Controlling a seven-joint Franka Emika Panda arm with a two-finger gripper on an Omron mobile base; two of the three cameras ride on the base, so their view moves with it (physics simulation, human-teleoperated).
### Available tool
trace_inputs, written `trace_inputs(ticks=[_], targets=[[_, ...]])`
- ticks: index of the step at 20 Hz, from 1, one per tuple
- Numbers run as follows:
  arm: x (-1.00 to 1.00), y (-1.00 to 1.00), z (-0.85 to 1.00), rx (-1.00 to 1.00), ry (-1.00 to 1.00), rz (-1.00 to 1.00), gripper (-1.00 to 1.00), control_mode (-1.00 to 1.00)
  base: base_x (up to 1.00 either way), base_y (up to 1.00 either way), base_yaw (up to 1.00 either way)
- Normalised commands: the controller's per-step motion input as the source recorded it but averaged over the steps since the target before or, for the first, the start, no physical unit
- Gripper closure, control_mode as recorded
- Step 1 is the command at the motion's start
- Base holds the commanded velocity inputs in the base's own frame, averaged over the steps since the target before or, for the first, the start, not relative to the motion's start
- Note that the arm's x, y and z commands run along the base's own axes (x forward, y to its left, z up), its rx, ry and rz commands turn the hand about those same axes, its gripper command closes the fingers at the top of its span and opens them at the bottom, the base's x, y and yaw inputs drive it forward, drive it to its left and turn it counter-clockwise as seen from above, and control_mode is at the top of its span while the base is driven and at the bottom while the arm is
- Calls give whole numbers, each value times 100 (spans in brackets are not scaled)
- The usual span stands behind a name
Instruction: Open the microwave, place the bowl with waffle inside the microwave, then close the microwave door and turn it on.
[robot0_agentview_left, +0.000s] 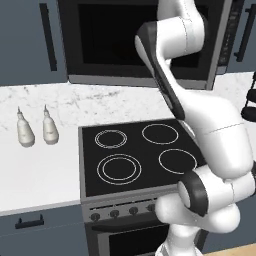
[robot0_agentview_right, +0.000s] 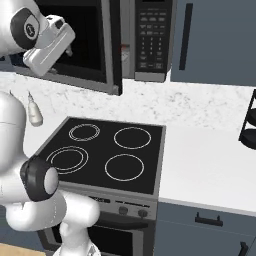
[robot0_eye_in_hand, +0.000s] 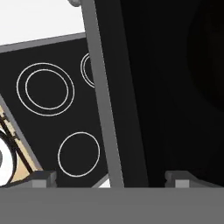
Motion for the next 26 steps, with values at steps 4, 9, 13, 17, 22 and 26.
trace_inputs(ticks=[4,9,13,17,22,26], targets=[[97,-31,0,0,-1,25,-100,-100,0,0,0],[90,-31,-1,0,-2,26,-100,-100,0,0,0],[-6,-16,-1,0,-8,27,-100,-100,0,0,0],[-30,-13,0,1,-11,21,-100,-100,0,0,0],[-100,-52,-1,15,-29,30,-100,-100,0,0,0],[-99,-89,-25,18,-34,36,-100,-100,0,0,0]])
